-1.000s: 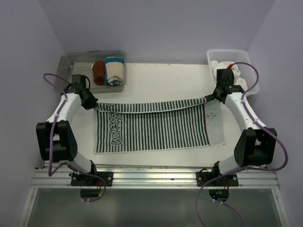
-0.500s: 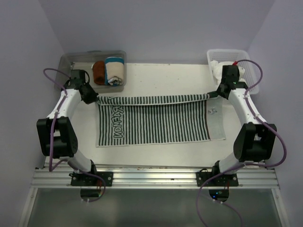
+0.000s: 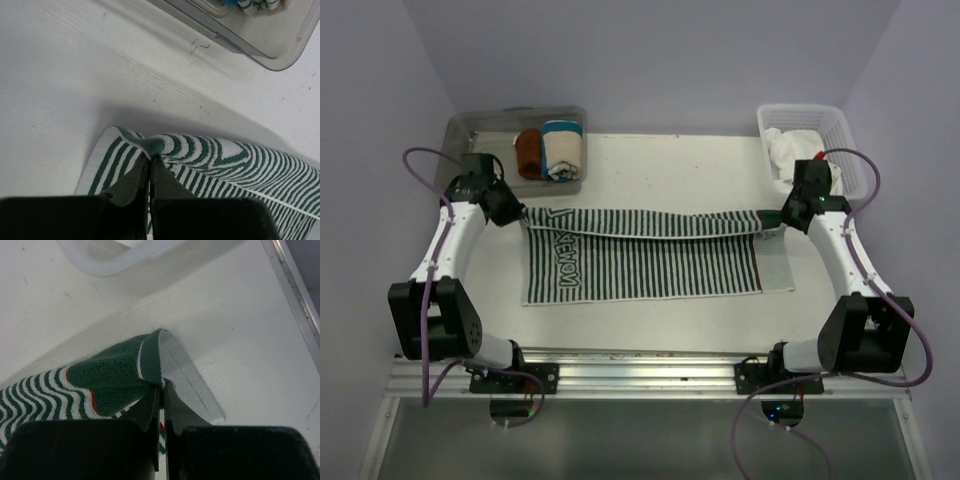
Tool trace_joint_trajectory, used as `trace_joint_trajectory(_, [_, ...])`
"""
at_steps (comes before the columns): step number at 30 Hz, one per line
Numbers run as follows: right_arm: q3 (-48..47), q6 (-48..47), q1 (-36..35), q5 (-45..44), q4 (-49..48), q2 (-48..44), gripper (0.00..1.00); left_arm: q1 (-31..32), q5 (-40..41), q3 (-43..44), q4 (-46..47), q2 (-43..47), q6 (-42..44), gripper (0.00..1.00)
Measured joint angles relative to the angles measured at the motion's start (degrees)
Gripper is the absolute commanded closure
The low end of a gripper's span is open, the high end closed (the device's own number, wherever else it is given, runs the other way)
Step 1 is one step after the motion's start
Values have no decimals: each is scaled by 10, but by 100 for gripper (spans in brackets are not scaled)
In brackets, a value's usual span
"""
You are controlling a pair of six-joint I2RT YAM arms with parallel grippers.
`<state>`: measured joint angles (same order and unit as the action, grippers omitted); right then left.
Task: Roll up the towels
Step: Fold the towel
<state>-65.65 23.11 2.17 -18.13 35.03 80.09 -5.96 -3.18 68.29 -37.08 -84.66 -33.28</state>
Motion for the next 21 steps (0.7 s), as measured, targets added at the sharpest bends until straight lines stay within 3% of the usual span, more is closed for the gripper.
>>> trace_joint_trajectory(15, [154, 42, 78, 37, 46, -75, 100, 0, -18, -170, -31, 108, -1, 100])
trace_joint_trajectory(21, [165, 52, 80, 47, 45, -90, 100, 0, -17, -180, -41, 134, -1, 100])
